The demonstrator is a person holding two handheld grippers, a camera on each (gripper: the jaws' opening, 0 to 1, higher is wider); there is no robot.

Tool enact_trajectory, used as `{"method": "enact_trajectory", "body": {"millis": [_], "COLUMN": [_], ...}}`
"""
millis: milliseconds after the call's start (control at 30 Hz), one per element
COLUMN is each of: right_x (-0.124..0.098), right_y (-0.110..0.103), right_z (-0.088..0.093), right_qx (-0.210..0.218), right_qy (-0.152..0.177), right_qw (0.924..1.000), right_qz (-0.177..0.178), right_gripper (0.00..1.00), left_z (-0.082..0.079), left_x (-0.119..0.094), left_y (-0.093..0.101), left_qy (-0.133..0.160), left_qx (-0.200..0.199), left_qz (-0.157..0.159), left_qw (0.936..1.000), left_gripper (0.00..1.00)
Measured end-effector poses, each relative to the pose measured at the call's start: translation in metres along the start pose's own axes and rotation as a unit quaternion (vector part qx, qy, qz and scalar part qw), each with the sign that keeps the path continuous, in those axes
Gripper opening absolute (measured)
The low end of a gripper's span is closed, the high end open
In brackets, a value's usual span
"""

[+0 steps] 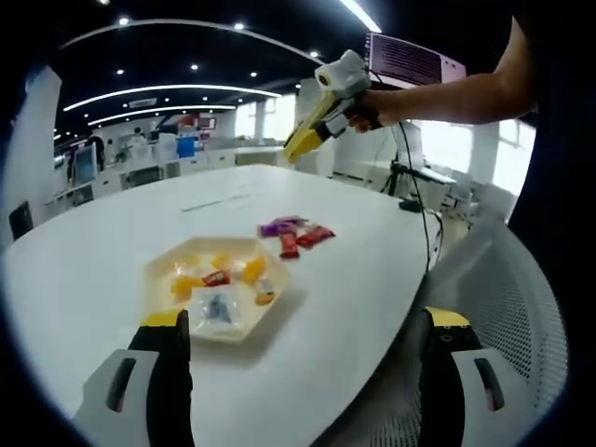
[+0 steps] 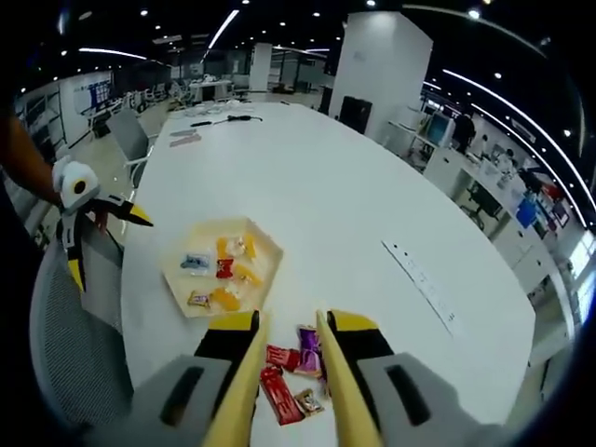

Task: Place the target food into the container with the food tongs after gripping and lifting it, then release it inside without dropping or visibly crushing the food.

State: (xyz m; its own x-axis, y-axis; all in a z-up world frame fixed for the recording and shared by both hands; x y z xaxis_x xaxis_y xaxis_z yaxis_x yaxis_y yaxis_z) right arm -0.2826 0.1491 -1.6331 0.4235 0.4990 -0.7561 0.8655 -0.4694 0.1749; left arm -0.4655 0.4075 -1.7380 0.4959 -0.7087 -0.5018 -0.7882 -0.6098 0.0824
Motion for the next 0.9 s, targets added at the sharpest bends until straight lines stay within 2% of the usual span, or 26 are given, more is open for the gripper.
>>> {"method": "enact_trajectory", "body": {"millis": [300,400,467,600,667,767,800,833,900], "right_x": [-0.018,-0.016,-0.014,-0.009,-0.008,-0.008,-0.01,-0.01,-0.015], "right_y": [0.003,0.005,0.005,0.009,0.009,0.01,0.012,0.012,0.014], "right_z": [0.027,0.036,0.039,0.042,0.042,0.045,0.049,0.049,0.05], "right_qx": [-0.004,-0.007,-0.041,-0.036,-0.014,-0.014,0.007,0.008,0.007], "right_qy": [-0.005,-0.007,-0.006,-0.002,0.007,0.0,-0.012,-0.01,-0.005], "right_qw": [1.0,0.9999,0.9992,0.9993,0.9999,0.9998,0.9996,0.9997,0.9997], "right_qz": [0.006,0.002,-0.002,-0.001,0.004,0.011,0.022,0.021,0.023], "right_gripper": [0.27,0.27,0.27,0.27,0.27,0.27,0.27,0.27,0.27], "left_z": [0.002,0.004,0.004,0.003,0.0,-0.001,-0.002,-0.003,-0.007], "left_x": [0.0,0.0,0.0,-0.002,-0.002,0.0,-0.001,-0.002,-0.002], "left_y": [-0.002,-0.004,-0.005,-0.006,-0.005,0.0,0.001,0.001,0.001], "left_qy": [-0.004,-0.008,-0.011,-0.008,0.002,0.004,0.003,0.006,0.026], "left_qx": [-0.004,-0.004,-0.005,0.013,0.008,0.009,0.008,0.009,-0.004], "left_qz": [-0.005,-0.016,-0.021,-0.03,-0.027,-0.006,-0.004,-0.005,0.005], "left_qw": [1.0,0.9998,0.9997,0.9994,0.9996,0.9999,1.0,0.9999,0.9996], "left_gripper": [0.99,0.99,0.99,0.99,0.99,0.99,0.99,0.99,0.99]}}
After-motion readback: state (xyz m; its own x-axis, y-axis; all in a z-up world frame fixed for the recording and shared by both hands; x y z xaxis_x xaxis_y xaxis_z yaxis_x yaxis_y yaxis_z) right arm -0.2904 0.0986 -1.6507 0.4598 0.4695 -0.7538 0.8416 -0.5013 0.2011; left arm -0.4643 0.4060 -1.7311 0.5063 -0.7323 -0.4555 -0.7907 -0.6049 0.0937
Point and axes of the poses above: the point that each gripper's makers call its tool centre point, and the gripper's own axes: x roughly forward along the fingers, y roughly to its right, z roughly out of its underside, the point moved 6 cm from there along -x, roughly backward along the fingers, and after that the axes turned 7 degrees about -y, right-handed, at the moved point
